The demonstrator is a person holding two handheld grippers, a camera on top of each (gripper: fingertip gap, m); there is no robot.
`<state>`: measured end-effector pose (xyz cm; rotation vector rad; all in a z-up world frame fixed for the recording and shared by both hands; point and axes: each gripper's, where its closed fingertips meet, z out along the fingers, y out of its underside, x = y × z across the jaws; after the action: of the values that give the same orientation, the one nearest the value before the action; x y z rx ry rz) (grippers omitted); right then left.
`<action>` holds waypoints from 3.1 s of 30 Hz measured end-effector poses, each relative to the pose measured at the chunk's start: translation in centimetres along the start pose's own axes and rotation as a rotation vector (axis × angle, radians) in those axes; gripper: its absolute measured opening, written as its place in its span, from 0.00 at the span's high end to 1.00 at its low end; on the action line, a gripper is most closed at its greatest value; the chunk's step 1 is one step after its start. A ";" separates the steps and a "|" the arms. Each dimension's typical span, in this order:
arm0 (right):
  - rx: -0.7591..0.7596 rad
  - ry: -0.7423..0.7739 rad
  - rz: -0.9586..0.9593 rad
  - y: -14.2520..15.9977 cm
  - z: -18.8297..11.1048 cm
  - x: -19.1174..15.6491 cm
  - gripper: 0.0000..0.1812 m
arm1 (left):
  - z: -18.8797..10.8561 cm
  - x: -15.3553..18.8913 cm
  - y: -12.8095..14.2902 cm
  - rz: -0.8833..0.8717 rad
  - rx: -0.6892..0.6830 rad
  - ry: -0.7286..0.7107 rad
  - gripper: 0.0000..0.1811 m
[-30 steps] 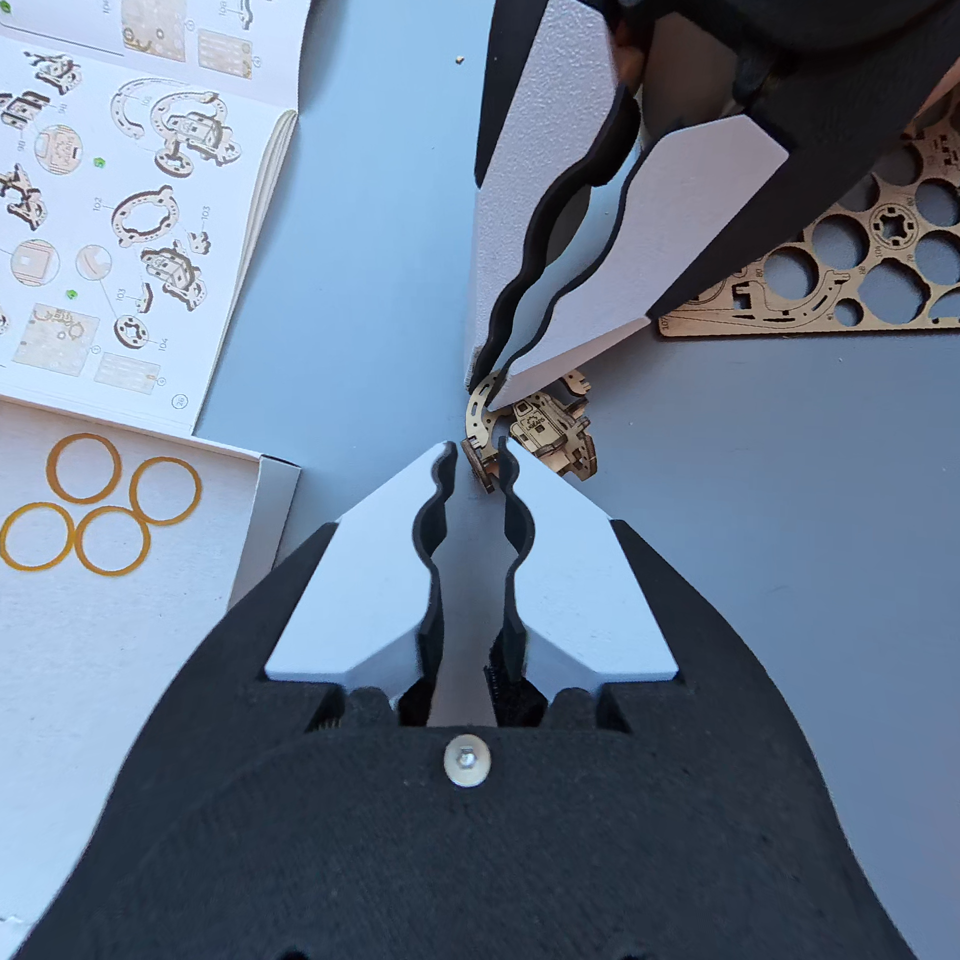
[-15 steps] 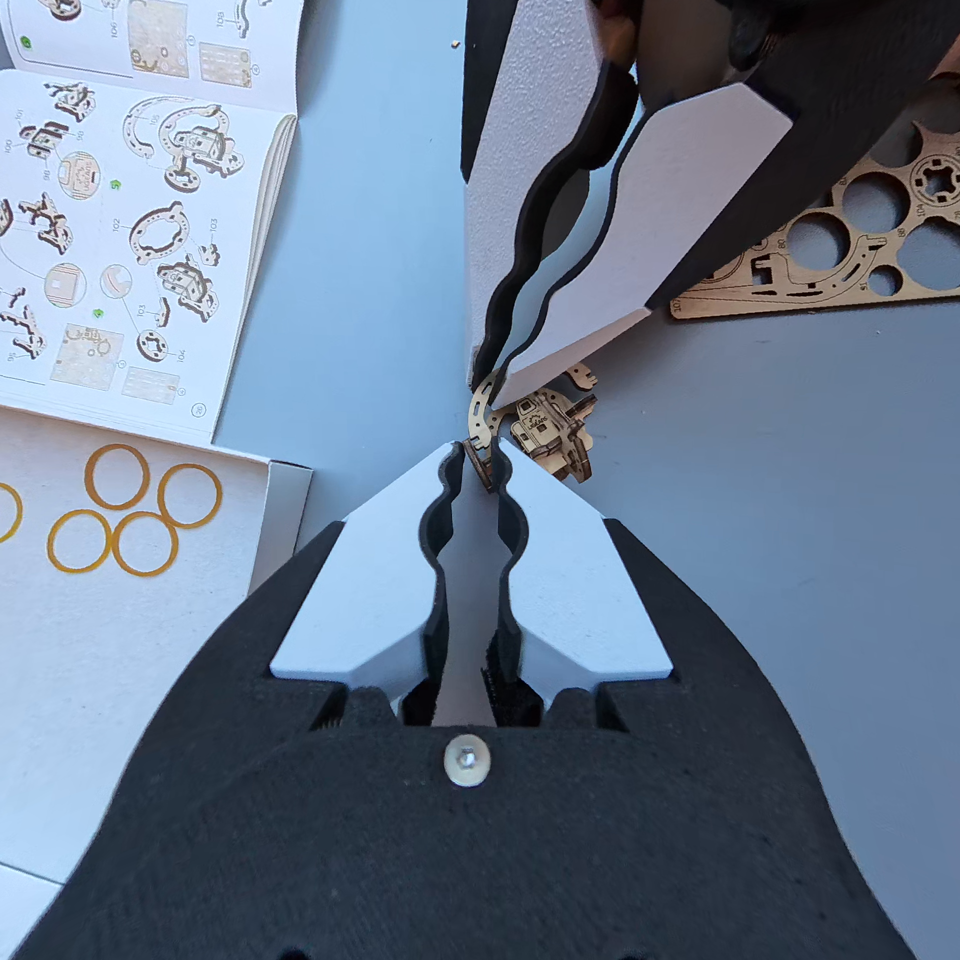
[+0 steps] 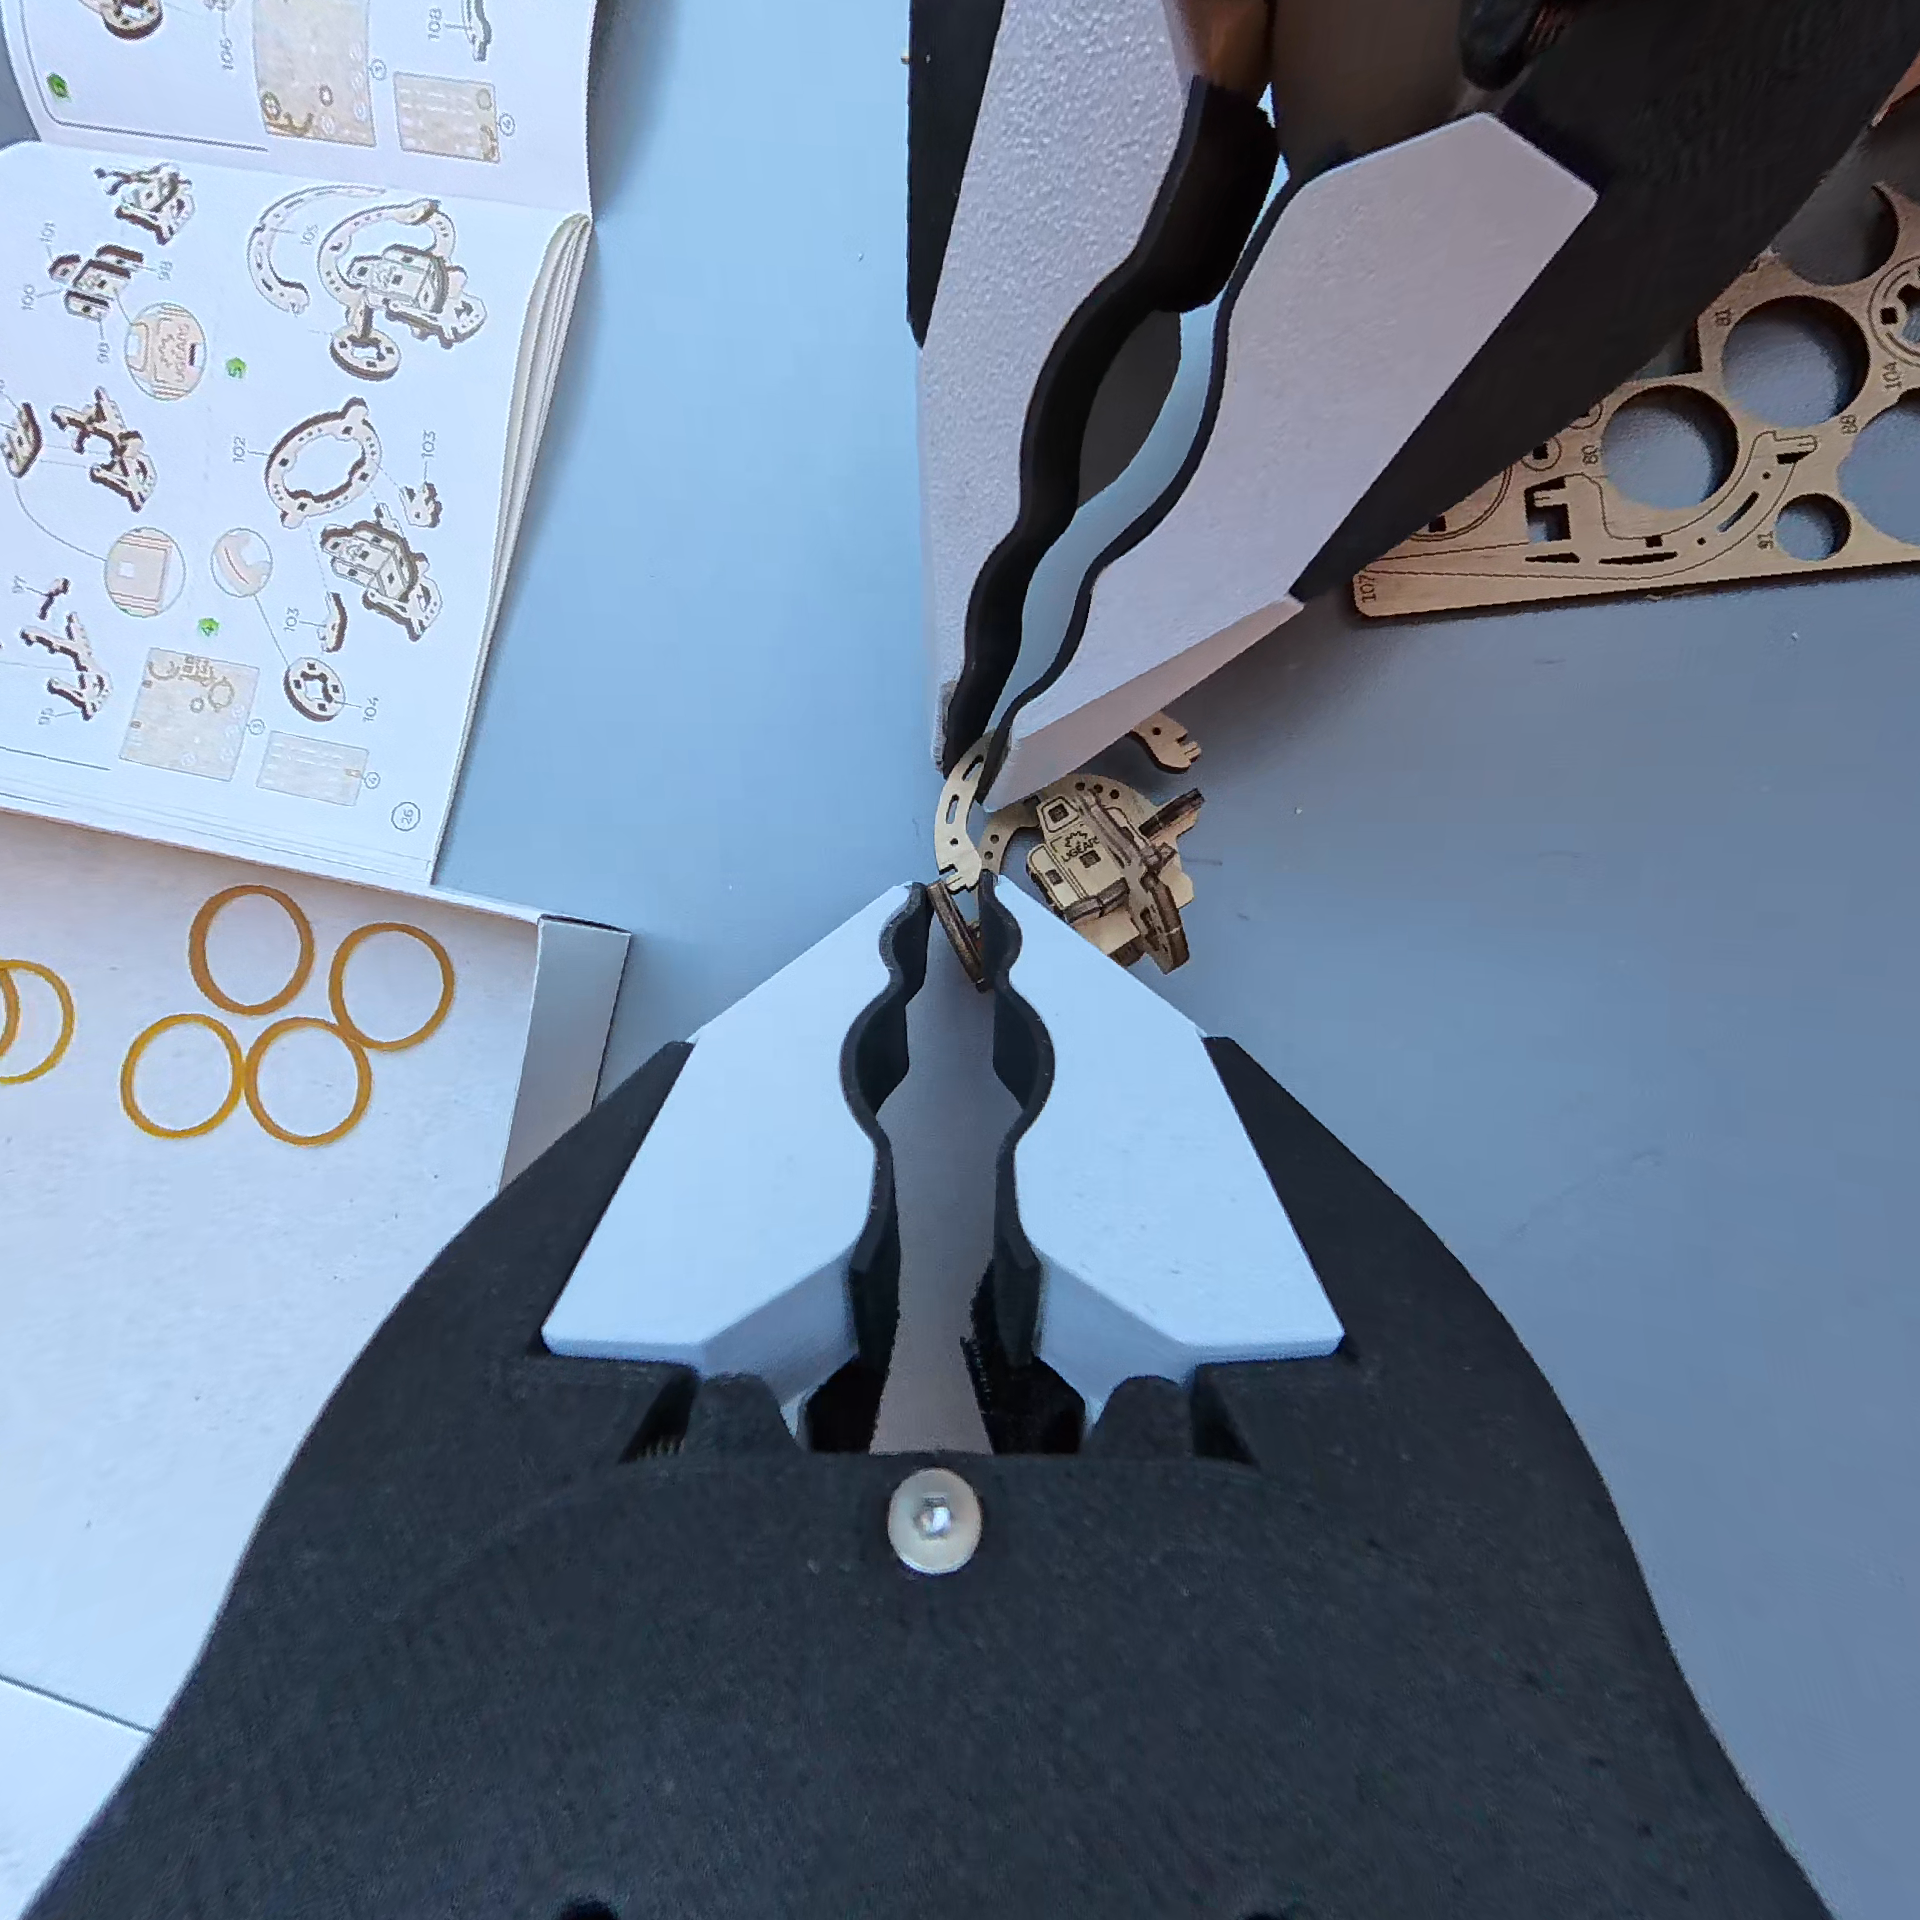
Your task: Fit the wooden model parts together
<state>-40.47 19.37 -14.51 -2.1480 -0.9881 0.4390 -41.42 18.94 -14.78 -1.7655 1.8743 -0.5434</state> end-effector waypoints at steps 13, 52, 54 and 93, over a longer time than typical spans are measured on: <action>-0.005 -0.009 -0.009 0.0 0.2 -0.3 0.97 | 0.0 0.1 0.0 -0.006 0.011 0.008 0.95; 0.001 -0.069 0.029 -0.1 -0.1 -0.9 0.98 | -1.5 0.0 -0.7 -0.225 0.220 0.120 0.87; 0.003 -0.055 0.021 -0.1 0.0 -0.9 0.98 | -1.3 0.1 -0.6 -0.220 0.218 0.115 0.87; 0.002 -0.029 0.010 -0.3 0.4 -0.9 0.98 | -1.6 0.2 1.2 -0.112 -0.183 0.175 0.96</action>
<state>-41.41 19.04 -14.55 -2.1507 -0.9933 0.4775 -43.36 18.75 -14.29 -2.0081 2.0070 -0.6023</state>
